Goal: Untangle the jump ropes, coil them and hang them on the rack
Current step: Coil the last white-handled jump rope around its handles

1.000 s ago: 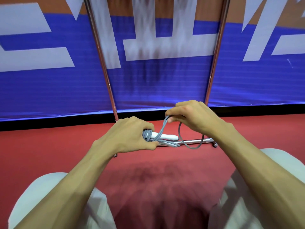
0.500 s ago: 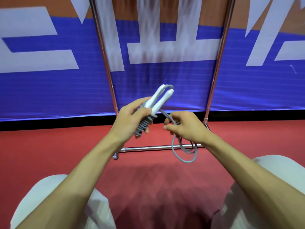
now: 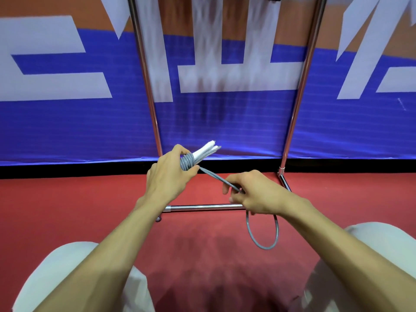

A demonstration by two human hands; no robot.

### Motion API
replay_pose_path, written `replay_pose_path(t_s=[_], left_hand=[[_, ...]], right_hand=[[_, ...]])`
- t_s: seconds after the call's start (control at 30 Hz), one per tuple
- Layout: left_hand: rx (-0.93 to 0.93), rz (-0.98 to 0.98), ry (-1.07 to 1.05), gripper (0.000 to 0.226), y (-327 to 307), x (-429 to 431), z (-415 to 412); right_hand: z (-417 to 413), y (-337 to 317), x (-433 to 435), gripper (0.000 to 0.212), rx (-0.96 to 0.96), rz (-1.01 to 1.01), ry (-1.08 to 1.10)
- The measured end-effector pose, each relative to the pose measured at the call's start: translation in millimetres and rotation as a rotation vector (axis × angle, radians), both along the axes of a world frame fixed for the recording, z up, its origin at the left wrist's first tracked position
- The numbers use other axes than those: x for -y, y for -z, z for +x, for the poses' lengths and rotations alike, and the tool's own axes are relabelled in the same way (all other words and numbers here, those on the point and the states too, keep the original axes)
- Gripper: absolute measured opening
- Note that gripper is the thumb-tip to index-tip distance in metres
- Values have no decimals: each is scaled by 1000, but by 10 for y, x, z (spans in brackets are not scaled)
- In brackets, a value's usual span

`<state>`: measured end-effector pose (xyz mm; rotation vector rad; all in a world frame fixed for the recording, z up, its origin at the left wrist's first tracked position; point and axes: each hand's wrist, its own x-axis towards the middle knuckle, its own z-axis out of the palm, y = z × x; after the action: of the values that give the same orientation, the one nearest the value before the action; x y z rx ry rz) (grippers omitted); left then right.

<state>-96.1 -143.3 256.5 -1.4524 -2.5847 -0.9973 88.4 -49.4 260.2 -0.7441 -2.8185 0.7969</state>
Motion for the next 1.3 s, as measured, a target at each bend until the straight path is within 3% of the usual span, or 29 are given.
replay_pose_path(t_s=[0.13, 0.2, 0.27, 0.4, 0.5, 0.57, 0.67, 0.83, 0.9, 0.97, 1.13, 1.3], left_hand=[[-135, -174, 63, 28, 10, -8, 47], [-180, -247, 123, 28, 26, -6, 83], [-229, -312, 194, 30, 36, -2, 122], [-317, -474, 379, 30, 31, 44, 208], [-235, -512, 503, 26, 34, 90, 245], [-175, -501, 545, 41, 46, 102, 291], [-64, -445, 568, 56, 12, 109, 379], [448, -201, 707, 26, -180, 154, 389], [650, -95, 671, 15, -202, 162, 387], [777, 26, 598, 9, -218, 154, 379], [911, 254, 374, 17, -241, 100, 252], [930, 368, 208, 26, -213, 54, 192]], right_hand=[[47, -71, 29, 13, 77, 347, -138], [75, -99, 37, 5, 22, 434, -197], [82, -116, 38, 14, -60, 517, -231], [113, -146, -29, 15, -228, 466, -208], [136, -147, -138, 14, -307, 372, -126], [155, -136, -217, 18, -311, 320, -71], [175, -117, -278, 25, -284, 329, -16], [176, -42, -348, 22, -294, 300, 32], [123, -2, -357, 27, -377, 264, 62], [58, 24, -337, 20, -461, 171, 136], [-69, 135, -239, 10, -519, -151, 156], [-124, 174, -117, 28, -444, -358, 107]])
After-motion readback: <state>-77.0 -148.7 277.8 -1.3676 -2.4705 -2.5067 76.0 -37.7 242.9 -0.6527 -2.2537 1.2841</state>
